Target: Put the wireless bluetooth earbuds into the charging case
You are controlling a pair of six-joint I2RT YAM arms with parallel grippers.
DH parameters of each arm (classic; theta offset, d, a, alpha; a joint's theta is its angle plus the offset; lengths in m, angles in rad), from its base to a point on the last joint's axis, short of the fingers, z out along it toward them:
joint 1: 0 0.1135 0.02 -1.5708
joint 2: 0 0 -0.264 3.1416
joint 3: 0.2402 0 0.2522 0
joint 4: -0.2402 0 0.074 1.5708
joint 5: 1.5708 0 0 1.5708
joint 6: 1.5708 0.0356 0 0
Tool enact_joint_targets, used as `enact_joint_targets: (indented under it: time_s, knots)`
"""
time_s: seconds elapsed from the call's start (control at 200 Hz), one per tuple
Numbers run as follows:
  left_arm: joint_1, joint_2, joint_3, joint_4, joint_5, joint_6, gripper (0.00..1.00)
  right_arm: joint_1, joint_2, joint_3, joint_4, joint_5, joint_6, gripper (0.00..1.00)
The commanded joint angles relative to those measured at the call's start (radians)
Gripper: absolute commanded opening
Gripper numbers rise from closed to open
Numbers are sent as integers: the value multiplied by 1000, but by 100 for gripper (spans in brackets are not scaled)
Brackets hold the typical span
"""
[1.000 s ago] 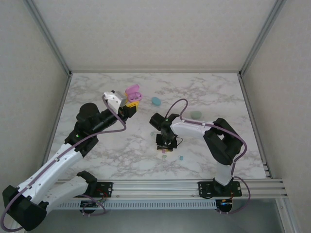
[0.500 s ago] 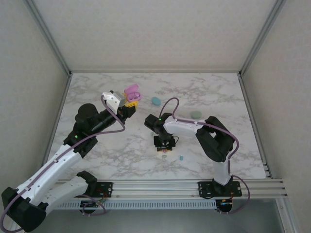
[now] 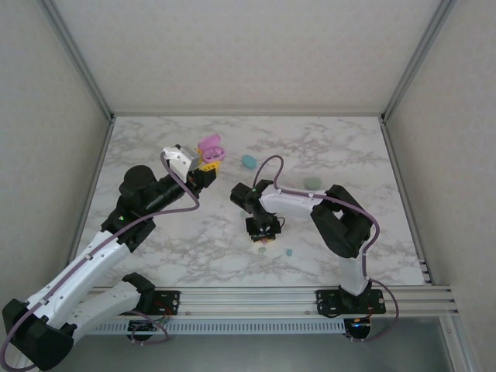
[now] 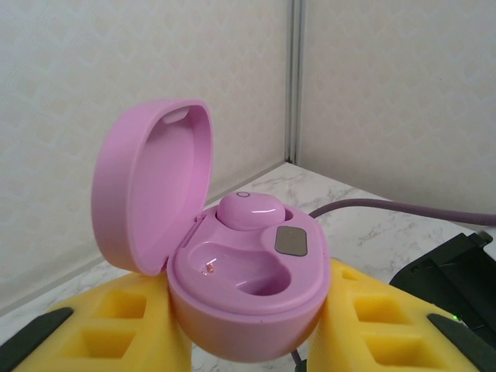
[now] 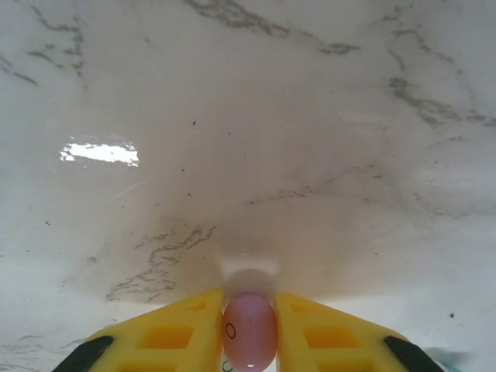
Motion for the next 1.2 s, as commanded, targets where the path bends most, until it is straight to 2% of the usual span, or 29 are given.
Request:
enact_joint_targets:
  time_s: [0.0, 0.21, 0.4, 0.536, 0.641, 0.786, 1.001, 1.196]
  knots:
    - [-4, -12, 8, 12, -17, -8, 29, 11, -17, 29, -41, 36, -17, 21]
    - [-4, 0, 8, 10, -20, -9, 29, -27, -142, 3, 1, 3, -26, 19]
    - [-4, 34, 10, 19, -11, -15, 29, -151, -378, -49, 127, -149, -25, 19]
    - [-6, 83, 15, 39, 10, -23, 29, -244, -514, -11, 179, -279, -30, 19]
    - [-7, 124, 17, 71, 38, -32, 28, -278, -582, 60, 199, -340, -41, 19]
    - [-14, 174, 5, 147, 79, -34, 28, -280, -597, 189, 230, -424, -60, 20]
    - [-39, 227, 19, 190, 121, 9, 29, -277, -582, 236, 370, -525, -7, 20]
    - [-71, 262, 51, 159, 138, 60, 29, -258, -541, 277, 398, -533, -5, 20]
